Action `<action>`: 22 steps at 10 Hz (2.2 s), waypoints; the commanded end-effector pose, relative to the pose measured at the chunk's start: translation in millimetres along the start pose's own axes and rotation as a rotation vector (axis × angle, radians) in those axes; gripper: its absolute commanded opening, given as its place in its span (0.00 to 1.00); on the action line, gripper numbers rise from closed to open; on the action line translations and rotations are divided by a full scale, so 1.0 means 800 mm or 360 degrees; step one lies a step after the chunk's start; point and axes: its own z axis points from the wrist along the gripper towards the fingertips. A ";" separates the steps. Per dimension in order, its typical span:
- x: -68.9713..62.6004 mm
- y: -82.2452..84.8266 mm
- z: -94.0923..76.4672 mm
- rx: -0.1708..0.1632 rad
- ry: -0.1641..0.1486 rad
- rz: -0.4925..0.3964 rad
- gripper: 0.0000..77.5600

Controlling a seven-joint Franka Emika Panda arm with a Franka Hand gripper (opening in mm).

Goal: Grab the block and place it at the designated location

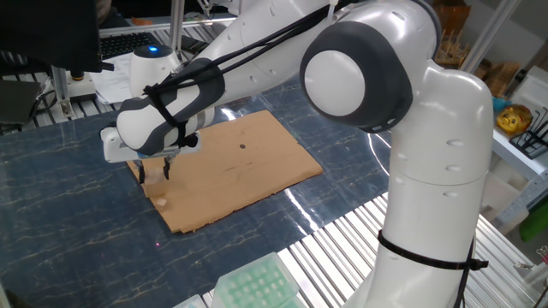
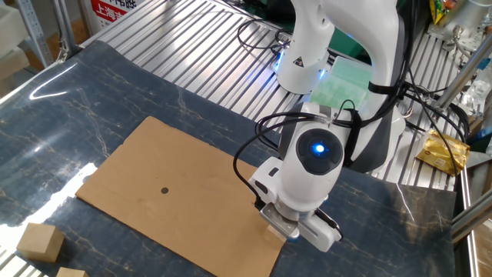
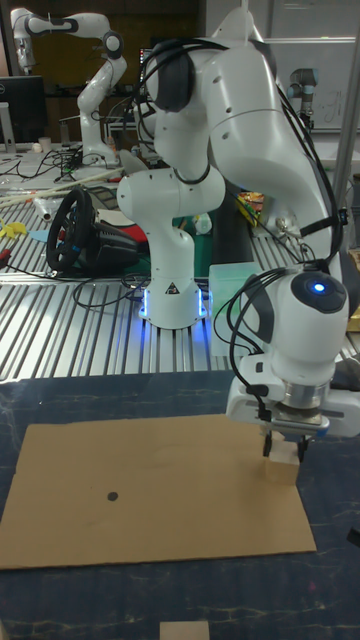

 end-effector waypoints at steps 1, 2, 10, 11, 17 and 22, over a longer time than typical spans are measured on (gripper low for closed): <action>0.001 -0.013 -0.035 0.0031 -0.0004 0.0015 0.02; 0.002 -0.014 -0.036 0.0033 -0.0005 0.0016 0.02; -0.005 -0.037 -0.062 0.0058 -0.0016 0.0018 0.02; -0.009 -0.050 -0.063 0.0055 -0.0024 -0.0005 0.02; -0.025 -0.086 -0.054 0.0044 -0.0039 -0.0045 0.02; -0.040 -0.117 -0.040 0.0019 -0.0051 -0.0015 0.02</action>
